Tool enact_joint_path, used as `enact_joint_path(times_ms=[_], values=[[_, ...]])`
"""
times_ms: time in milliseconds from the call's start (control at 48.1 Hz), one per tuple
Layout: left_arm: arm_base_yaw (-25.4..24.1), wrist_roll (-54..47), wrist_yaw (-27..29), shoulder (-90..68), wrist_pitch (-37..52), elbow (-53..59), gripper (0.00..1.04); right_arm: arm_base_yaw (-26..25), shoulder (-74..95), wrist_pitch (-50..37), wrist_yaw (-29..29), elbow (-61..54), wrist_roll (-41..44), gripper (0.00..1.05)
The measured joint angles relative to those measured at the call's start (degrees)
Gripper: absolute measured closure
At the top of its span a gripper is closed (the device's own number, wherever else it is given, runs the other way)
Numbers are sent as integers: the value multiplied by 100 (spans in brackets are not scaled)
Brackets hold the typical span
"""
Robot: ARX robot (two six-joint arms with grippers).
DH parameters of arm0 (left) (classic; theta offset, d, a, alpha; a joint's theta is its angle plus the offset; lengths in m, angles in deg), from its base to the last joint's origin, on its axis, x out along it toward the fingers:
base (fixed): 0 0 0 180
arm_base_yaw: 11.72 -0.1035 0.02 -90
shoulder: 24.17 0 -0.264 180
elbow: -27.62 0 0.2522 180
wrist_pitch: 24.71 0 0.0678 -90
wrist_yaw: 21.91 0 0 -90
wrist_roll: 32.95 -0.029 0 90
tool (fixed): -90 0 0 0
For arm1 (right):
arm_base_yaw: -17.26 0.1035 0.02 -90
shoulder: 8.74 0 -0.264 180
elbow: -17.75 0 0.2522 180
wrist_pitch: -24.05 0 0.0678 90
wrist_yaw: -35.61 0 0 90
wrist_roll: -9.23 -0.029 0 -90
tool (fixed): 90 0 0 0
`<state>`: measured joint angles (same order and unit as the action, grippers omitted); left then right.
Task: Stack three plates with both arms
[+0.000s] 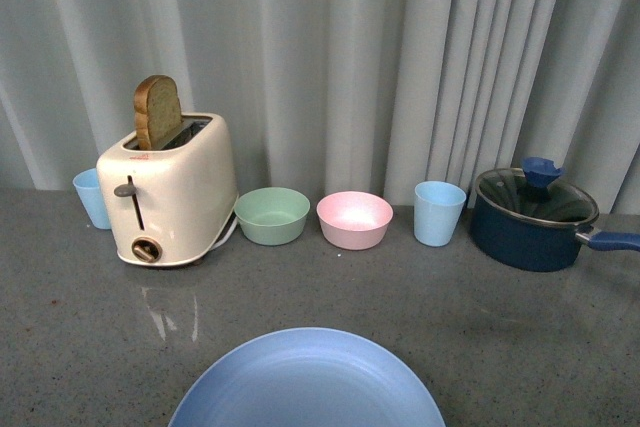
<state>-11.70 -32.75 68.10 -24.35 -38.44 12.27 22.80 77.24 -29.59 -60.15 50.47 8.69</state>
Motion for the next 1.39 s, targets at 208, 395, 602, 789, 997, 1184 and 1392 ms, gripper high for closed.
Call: enact_joint_path(times_ms=[208,395,602,789,997,1184,1392], values=[[0,0,2,0,0,0,7,-109,-706,216,173,-662,37,98],[0,0,2,0,0,0,7,-450,-1502,564,542,-1082,55,102],[0,0,2,0,0,0,7,-540,-2339,1073,577,-1414,55,102],[0,0,2,0,0,0,7,-542,-3095,1626,570,-1609,55,102],[0,0,0,0,0,0,7,-542,-4017,2376,573,-1779,55,102],[0,0,2,0,0,0,7,-544,-4717,2983,575,-1843,55,102],[0,0,2,0,0,0,7,-544,-5455,3650,575,-1862,55,102]])
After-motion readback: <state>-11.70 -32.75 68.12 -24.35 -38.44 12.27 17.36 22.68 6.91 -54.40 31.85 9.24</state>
